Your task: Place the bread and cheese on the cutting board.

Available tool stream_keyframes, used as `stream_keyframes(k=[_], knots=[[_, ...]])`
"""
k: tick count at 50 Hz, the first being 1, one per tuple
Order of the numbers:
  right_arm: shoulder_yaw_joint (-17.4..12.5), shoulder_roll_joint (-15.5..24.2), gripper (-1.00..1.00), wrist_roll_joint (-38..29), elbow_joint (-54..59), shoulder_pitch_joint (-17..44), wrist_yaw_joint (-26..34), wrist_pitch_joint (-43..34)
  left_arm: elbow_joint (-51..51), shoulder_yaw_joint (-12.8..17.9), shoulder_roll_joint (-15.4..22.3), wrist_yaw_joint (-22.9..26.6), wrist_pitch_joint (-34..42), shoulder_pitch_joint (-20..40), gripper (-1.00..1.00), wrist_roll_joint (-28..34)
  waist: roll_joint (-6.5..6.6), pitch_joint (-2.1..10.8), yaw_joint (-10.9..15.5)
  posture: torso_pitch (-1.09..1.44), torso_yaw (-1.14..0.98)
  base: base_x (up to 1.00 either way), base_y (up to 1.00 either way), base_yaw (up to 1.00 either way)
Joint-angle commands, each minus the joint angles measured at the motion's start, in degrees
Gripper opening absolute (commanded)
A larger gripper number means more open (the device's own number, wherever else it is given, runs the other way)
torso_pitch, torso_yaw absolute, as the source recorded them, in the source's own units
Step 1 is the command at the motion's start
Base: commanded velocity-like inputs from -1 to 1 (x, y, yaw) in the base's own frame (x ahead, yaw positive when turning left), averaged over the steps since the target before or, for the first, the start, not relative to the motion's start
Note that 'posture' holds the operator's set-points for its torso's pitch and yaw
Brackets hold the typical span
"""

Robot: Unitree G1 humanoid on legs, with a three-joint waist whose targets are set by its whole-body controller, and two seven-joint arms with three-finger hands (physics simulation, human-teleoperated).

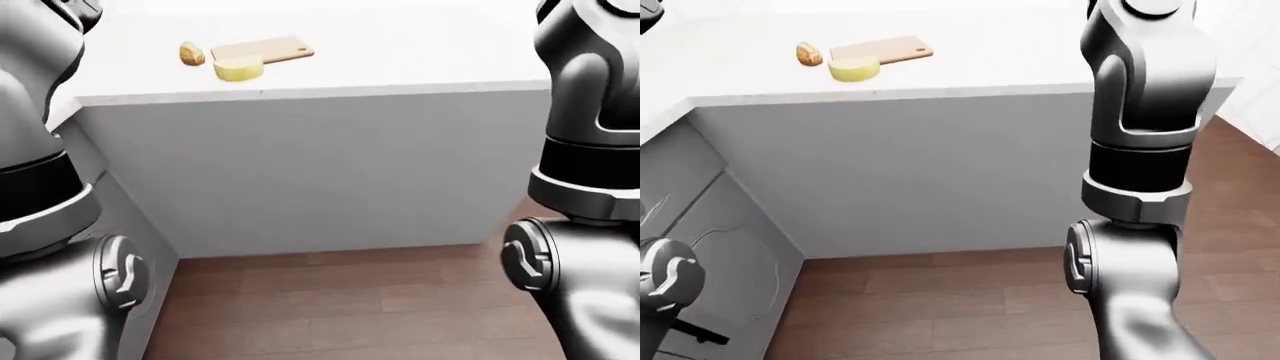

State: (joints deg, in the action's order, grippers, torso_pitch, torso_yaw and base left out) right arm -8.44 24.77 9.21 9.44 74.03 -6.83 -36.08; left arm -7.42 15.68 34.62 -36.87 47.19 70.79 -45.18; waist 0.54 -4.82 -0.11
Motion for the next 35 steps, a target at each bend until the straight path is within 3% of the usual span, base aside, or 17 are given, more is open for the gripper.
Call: stream_keyframes(k=[1,3,6,10,15,17,20,21,22,23,26,27,29,30,31,32,35], knots=[[-0.6,0.5,1.00,-1.1,-1.7,2.4,0.5,2.4,2.6,0.4,0.8,0.2,-1.9,2.6,1.00,-0.9,0.37,1.49,-0.1,0.00,0.00,0.38,0.01,0.00],[-0.6,0.4,1.00,-1.5,-1.9,2.4,0.8,2.4,1.9,0.3,0.9,0.5,-2.9,2.6,1.00,-0.9,-0.43,0.79,0.1,0.00,0.00,0.47,0.02,0.00],[-0.9,0.2,1.00,-1.7,-1.8,2.4,1.1,2.6,2.0,0.2,0.8,0.2,-3.0,2.6,1.00,-1.3,-2.90,0.81,0.3,0.00,0.00,0.48,0.02,0.00],[-1.2,0.1,1.00,-1.6,-1.3,2.3,1.1,3.3,1.8,0.2,1.0,-0.1,-3.6,2.7,1.00,-1.7,-2.44,1.63,0.3,0.00,0.00,0.49,0.02,0.00],[-1.0,0.0,1.00,-1.7,-1.4,2.2,1.1,3.3,1.3,-0.2,0.8,0.3,-4.6,2.3,1.00,-1.1,-0.03,1.49,-0.2,0.00,0.00,0.49,0.02,0.00],[-0.9,0.0,1.00,-1.9,-1.4,2.2,1.3,3.4,1.4,0.1,1.2,0.0,-4.3,2.7,1.00,-1.3,1.68,1.82,-0.7,0.00,0.00,0.49,0.11,0.00],[-0.9,0.0,1.00,-2.2,-1.6,2.2,1.4,3.3,1.1,0.1,1.3,-0.2,-4.3,2.8,1.00,-1.4,4.76,2.99,-0.9,0.00,0.00,0.48,0.28,0.00],[-0.9,0.0,1.00,-2.2,-1.7,2.3,1.4,3.2,1.2,0.1,1.3,-0.2,-4.3,2.9,1.00,-1.5,5.86,4.11,-1.0,0.00,0.00,0.48,0.39,0.00],[-0.8,0.0,1.00,-2.3,-1.6,2.2,1.5,3.3,1.1,0.1,1.3,-0.2,-4.4,2.9,1.00,-1.5,3.41,3.02,-0.3,0.00,0.00,0.49,0.40,0.00],[-0.8,0.0,1.00,-2.5,-1.5,2.3,1.5,3.4,1.1,0.0,1.4,-0.2,-4.5,2.9,1.00,-1.5,4.10,1.77,-0.5,0.00,0.00,0.31,0.38,0.00],[-0.6,-0.1,1.00,-2.9,-1.3,2.3,1.8,3.5,1.3,0.0,1.4,-0.4,-4.3,2.9,1.00,-1.6,3.09,3.05,-0.2,0.00,0.00,0.21,0.41,0.00],[-0.6,-0.2,1.00,-3.0,-1.2,2.2,1.8,3.6,1.1,-0.1,1.4,-0.3,-4.5,2.9,1.00,-1.5,2.37,2.83,0.3,0.00,0.00,0.19,0.62,0.00],[-0.6,-0.3,1.00,-3.2,-1.2,2.3,2.0,3.6,0.7,-0.2,1.3,-0.1,-4.9,2.7,1.00,-1.1,0.21,1.40,1.3,0.00,0.00,0.19,0.66,0.00],[-0.6,-0.3,1.00,-3.3,-1.2,2.3,2.0,3.5,0.7,-0.2,1.3,-0.1,-4.8,2.7,1.00,-1.1,-1.05,1.46,1.6,0.00,0.00,0.20,0.66,0.00],[-0.6,-0.4,1.00,-3.3,-1.2,2.2,2.1,3.6,0.8,-0.1,1.4,-0.1,-4.7,2.8,1.00,-1.2,-3.74,2.41,1.0,0.00,0.00,0.20,0.68,0.00],[-0.5,-0.4,1.00,-3.5,-1.2,2.2,2.2,3.5,1.1,-0.1,1.4,-0.3,-4.5,2.8,1.00,-1.3,-1.65,1.79,1.2,0.00,0.00,0.20,0.70,0.00],[-0.5,-0.5,1.00,-3.7,-1.4,2.3,2.3,3.3,0.8,-0.1,1.3,-0.2,-4.7,2.8,1.00,-1.1,-2.50,3.45,0.6,0.00,0.00,0.18,0.84,0.00]])
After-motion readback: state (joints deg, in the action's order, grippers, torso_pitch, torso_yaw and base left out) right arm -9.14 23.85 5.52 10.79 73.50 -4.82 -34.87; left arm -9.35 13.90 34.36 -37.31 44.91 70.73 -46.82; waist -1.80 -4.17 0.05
